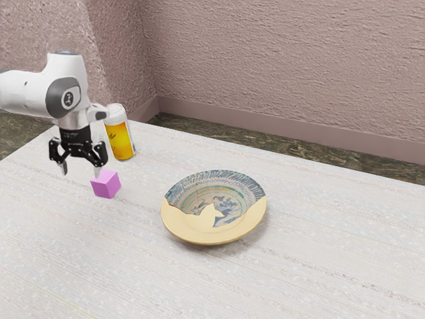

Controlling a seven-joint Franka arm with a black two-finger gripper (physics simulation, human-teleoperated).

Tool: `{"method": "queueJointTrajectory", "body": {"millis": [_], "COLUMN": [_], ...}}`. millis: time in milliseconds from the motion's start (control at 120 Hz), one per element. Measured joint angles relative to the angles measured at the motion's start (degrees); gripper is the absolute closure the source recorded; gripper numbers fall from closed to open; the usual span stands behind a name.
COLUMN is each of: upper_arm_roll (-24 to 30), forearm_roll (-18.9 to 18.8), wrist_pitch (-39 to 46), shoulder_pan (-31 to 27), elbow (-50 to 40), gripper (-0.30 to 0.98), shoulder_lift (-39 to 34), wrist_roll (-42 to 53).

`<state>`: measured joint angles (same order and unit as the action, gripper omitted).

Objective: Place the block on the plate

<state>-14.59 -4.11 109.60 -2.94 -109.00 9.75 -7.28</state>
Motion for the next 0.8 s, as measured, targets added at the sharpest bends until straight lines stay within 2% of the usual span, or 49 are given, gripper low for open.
{"method": "queueJointTrajectory", "body": {"millis": [292,650,800], "upper_arm_roll": [0.0,0.64,0.79], "forearm_roll": [4.9,6.95,9.0], "wrist_pitch": [7.9,10.15,10.38], "shoulder_pan": [-3.03,-5.78,-5.92], "elbow": [6.7,15.05,17.22], "gripper": [0.0,0.0,0.0], "shoulder_lift": [11.95,20.1,22.21], "wrist_roll": [7.93,16.75,19.6]}}
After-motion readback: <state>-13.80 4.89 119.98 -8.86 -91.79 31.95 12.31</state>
